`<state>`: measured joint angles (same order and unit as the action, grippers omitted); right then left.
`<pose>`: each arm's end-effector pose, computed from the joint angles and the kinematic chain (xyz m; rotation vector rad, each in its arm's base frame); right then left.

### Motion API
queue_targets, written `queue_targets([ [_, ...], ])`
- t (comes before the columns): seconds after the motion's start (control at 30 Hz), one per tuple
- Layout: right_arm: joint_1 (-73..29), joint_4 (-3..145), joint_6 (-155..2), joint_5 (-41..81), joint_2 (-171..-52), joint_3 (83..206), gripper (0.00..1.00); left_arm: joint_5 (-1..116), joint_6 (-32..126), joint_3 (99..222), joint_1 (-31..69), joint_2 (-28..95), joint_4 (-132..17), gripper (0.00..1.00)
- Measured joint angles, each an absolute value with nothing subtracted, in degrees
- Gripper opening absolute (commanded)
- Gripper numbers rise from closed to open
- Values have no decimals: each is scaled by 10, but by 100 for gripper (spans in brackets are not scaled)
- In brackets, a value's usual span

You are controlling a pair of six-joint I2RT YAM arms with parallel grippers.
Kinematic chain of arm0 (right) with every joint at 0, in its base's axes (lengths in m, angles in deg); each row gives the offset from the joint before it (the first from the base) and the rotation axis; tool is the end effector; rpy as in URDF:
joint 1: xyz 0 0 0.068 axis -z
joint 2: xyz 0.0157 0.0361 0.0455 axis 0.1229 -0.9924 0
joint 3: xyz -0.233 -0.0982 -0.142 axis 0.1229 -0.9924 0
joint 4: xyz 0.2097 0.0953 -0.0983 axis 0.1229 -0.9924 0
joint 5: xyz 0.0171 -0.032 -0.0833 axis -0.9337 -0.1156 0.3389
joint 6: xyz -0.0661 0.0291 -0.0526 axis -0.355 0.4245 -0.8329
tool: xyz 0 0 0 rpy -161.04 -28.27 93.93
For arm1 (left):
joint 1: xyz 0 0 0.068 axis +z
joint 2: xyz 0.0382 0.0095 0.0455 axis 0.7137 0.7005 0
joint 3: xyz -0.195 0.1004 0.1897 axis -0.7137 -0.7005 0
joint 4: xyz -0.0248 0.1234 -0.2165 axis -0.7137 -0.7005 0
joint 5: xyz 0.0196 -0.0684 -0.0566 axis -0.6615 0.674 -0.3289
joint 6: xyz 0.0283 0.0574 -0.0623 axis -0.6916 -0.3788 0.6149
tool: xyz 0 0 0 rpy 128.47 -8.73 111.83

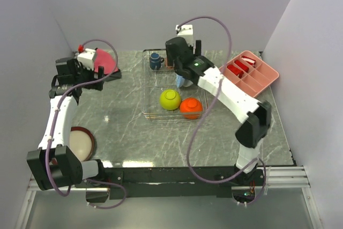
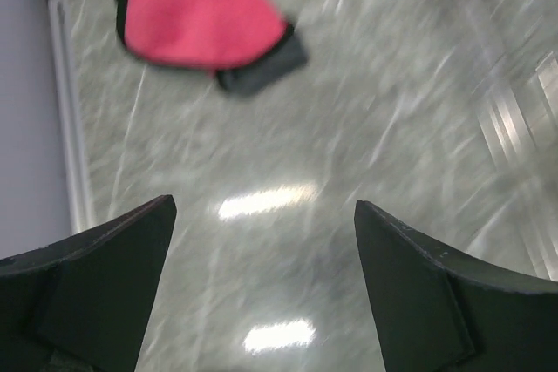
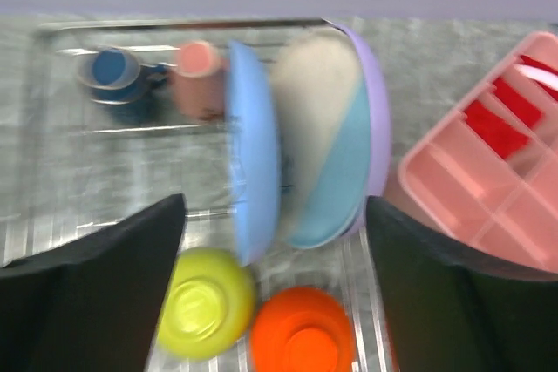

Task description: Load the mixed dishes into the dish rack

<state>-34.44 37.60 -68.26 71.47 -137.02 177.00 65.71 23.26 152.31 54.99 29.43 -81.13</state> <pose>0.3690 0.2529 0.3790 -0.0240 1.9704 -0.1768 0.3020 0.0274 0.3370 0.2272 2.0434 -0.0592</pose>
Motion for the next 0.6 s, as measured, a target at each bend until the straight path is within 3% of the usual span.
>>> queue_targets([
  [0.3,-336,385,-713,453,-1230,1681,100,615,21,1510,644,313,-1014,74],
  [0.4,-321,374,-721,333,-1230,1669,100,600,-39,1510,690,328,-1076,60],
  [0.43,-315,369,-721,305,-1230,1665,100,597,-54,1506,702,332,-1090,43],
  [0.5,-306,362,-721,271,-1230,1657,100,592,-84,1484,727,332,-1106,31],
  [0.53,-301,359,-721,258,-1230,1653,100,587,-99,1466,738,328,-1115,17],
  [0.6,-296,355,-721,243,-1231,1652,100,578,-123,1420,753,313,-1121,5],
])
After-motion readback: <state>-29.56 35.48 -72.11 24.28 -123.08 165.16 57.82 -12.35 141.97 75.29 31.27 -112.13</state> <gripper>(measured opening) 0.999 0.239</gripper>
